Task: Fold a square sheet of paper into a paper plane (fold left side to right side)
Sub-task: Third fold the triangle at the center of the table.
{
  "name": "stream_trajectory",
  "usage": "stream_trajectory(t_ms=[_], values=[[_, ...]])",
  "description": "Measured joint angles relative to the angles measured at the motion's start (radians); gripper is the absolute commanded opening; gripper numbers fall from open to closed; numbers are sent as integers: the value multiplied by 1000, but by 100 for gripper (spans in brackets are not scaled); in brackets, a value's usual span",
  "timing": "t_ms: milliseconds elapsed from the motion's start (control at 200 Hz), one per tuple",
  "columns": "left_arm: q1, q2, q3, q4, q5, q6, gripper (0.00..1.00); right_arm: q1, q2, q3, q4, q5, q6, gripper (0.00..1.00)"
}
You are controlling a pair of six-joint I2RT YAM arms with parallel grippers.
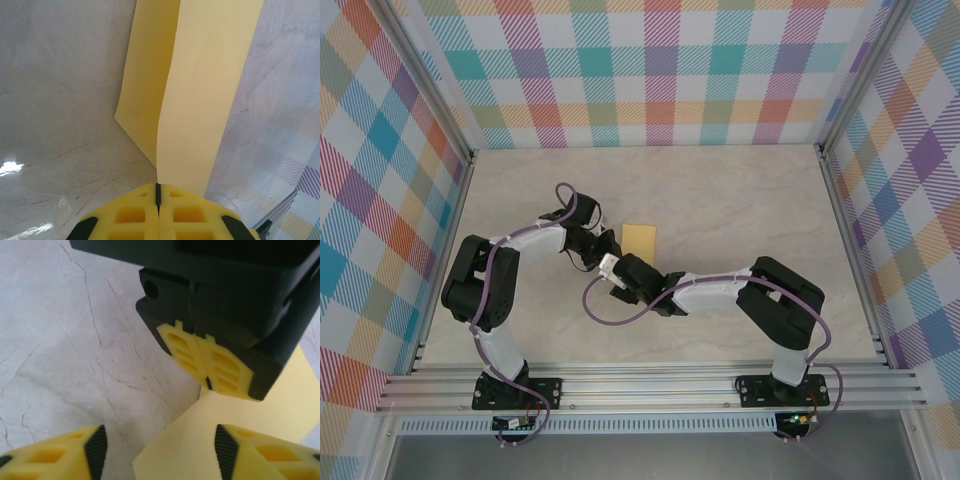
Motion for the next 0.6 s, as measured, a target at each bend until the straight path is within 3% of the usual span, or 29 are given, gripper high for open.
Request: stream_trajectory(t_ms=[235, 340, 550, 600], values=[[0, 0, 0, -1, 0, 0, 0, 0, -5, -12, 4, -16, -11, 12], [0, 0, 1, -5, 0, 0, 0, 0, -18, -31, -2, -27, -5, 0], [3, 0, 29, -69, -21, 31, 40, 0, -49, -58, -8, -42, 8, 0], [7, -1, 47, -94, -28, 42, 45, 0, -52, -68, -11, -47, 13, 0]])
